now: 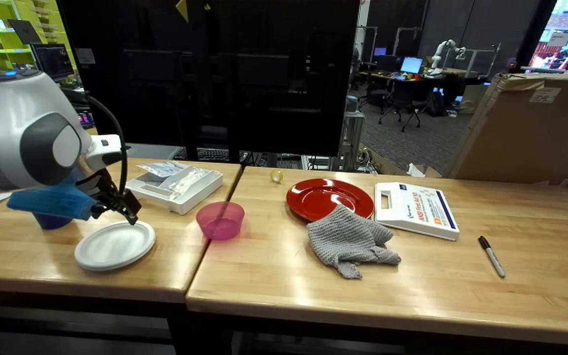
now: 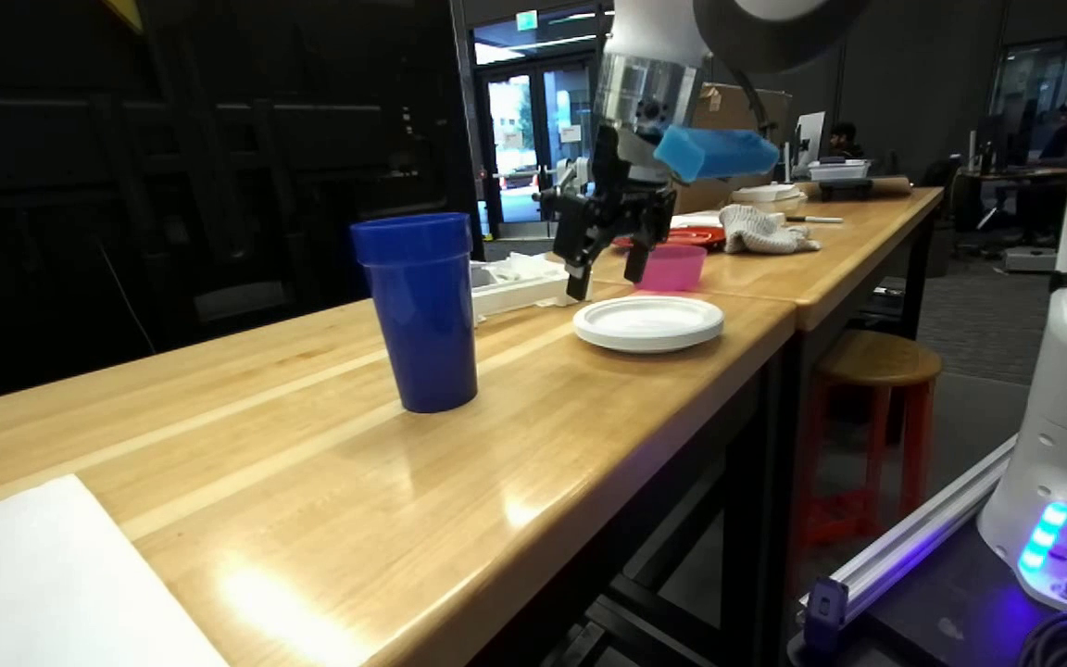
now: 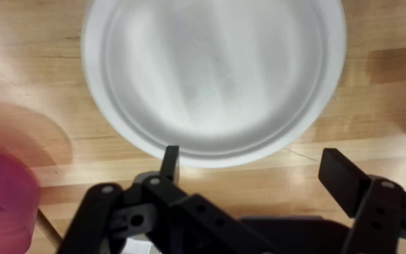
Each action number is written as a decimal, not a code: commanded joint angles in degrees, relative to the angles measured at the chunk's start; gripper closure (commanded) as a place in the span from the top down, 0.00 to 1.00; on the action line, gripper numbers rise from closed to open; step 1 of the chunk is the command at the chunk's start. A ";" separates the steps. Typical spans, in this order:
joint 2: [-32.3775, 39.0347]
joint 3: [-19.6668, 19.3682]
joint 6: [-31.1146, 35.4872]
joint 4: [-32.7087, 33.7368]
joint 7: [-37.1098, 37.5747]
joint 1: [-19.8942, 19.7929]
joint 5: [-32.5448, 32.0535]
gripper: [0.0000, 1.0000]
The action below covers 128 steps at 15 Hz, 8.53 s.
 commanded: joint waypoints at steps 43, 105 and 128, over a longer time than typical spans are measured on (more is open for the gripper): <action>-8.10 18.38 -41.05 11.01 -10.45 7.79 -36.48 1.00; -4.28 -9.84 -21.66 -4.22 -73.85 45.99 -108.64 1.00; 10.03 -9.30 -16.97 -4.57 -38.20 30.55 -143.73 1.00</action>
